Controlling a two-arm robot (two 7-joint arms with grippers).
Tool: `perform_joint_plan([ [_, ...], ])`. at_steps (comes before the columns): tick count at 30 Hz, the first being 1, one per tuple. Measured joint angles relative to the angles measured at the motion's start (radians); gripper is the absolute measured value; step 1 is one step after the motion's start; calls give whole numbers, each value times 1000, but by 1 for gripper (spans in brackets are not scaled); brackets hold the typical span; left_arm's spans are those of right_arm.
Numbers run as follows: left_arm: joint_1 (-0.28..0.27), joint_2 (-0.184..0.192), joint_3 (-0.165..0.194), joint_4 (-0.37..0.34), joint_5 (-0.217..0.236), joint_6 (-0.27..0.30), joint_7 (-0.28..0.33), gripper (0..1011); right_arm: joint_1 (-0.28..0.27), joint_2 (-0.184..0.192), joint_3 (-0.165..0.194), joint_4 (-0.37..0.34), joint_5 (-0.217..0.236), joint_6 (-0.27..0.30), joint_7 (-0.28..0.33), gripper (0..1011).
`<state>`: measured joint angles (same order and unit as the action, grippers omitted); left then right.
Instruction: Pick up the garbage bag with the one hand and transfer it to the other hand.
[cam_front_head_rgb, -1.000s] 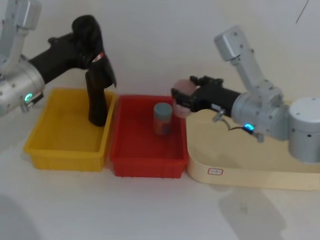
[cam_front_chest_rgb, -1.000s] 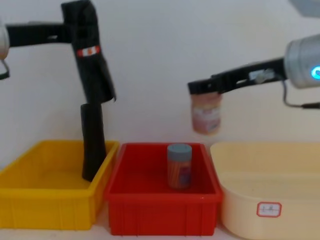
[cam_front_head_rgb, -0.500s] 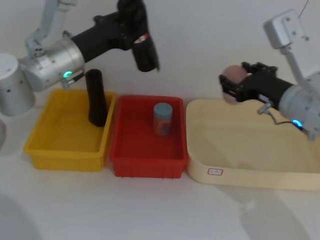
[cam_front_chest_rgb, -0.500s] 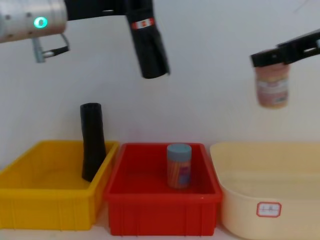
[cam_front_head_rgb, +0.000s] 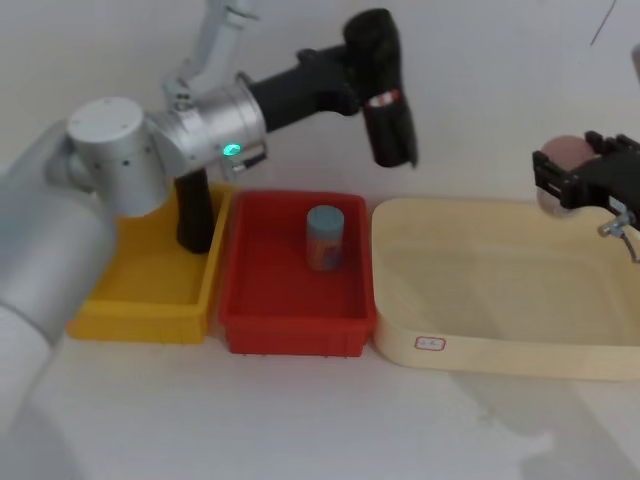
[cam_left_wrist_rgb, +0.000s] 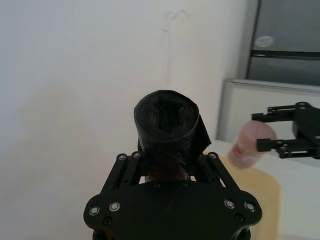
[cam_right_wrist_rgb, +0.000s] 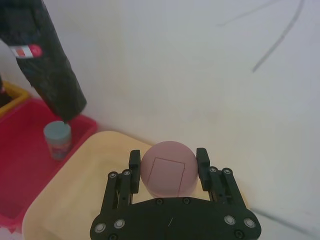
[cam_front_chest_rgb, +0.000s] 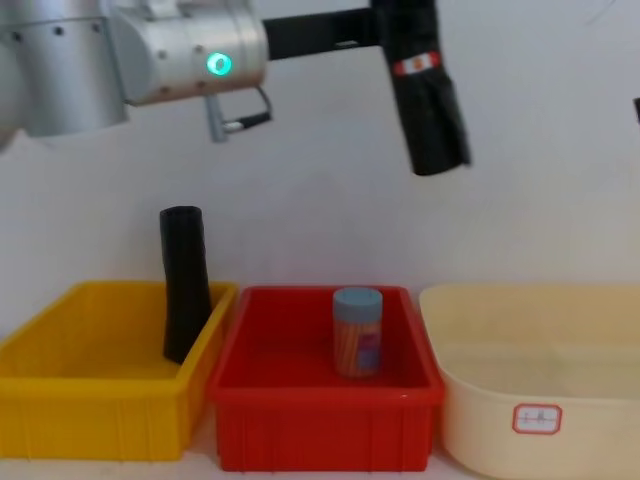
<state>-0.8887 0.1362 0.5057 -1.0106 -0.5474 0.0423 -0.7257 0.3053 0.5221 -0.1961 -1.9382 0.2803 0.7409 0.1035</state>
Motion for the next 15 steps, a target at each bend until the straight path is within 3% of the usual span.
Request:
perform_joint_plan([
  [7,-69,-95,40,179,-18,-33,-84,379,-31,-21,44,3,26,7,-10,646],
  [15,-101,-149,65,278,-20,-55,-121,379,-29,-60,44,65,63,-1,23,646],
])
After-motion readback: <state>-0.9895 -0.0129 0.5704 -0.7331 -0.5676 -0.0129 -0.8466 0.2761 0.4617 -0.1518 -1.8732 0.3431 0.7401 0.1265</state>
